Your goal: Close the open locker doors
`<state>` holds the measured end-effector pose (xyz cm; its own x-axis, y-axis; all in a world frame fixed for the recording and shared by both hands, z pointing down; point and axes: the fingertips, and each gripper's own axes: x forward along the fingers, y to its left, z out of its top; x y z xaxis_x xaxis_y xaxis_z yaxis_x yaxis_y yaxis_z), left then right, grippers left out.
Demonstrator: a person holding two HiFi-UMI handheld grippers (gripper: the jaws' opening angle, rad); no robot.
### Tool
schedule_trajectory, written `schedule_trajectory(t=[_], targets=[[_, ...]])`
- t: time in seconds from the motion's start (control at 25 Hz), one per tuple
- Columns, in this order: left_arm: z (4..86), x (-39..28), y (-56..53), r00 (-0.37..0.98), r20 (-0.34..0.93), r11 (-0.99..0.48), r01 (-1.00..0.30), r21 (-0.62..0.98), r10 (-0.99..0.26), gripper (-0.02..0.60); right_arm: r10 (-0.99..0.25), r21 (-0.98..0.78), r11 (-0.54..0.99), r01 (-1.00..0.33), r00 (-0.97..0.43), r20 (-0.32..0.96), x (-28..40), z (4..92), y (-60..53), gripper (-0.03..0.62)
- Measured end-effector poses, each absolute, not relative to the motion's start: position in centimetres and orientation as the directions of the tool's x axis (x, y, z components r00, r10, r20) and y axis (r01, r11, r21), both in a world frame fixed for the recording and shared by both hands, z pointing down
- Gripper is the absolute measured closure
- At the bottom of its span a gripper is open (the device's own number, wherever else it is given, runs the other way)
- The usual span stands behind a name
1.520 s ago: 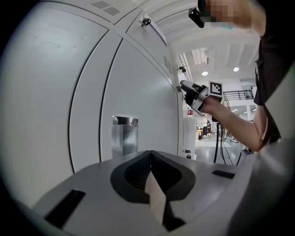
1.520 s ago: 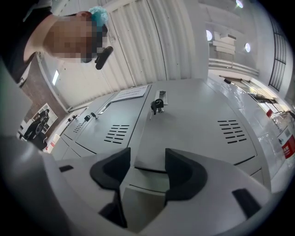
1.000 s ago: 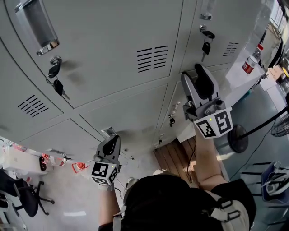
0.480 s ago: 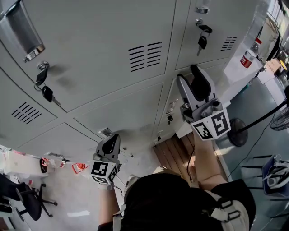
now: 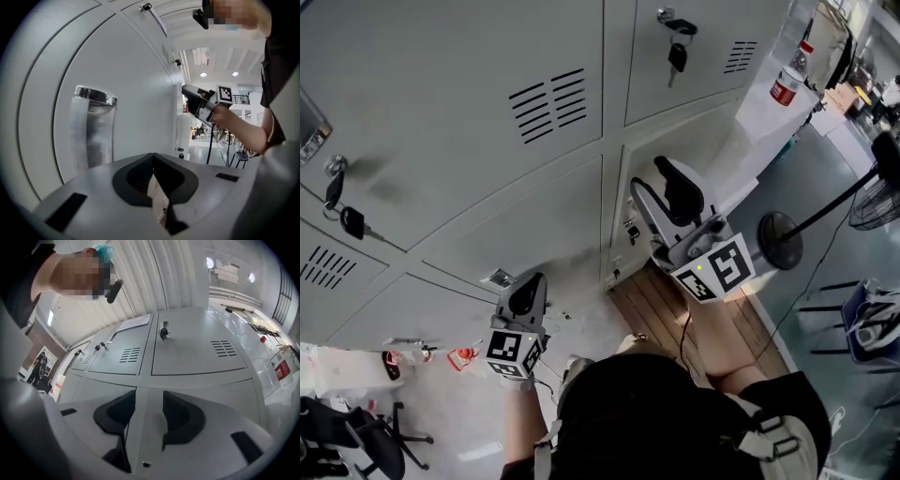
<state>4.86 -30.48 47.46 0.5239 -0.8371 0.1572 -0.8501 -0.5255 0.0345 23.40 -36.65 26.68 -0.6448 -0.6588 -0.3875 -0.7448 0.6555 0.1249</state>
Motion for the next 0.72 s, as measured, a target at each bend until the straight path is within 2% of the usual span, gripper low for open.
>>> schedule_trajectory(t=[0.72], targets=[[50.2, 11.5, -31.0, 0.689, 0.186, -0.688, -0.721, 0.077, -0.701, 0.572, -0.803, 0.016, 0.585, -0.811, -0.582, -0.124, 25.8, 38.7, -32.1, 0.424]])
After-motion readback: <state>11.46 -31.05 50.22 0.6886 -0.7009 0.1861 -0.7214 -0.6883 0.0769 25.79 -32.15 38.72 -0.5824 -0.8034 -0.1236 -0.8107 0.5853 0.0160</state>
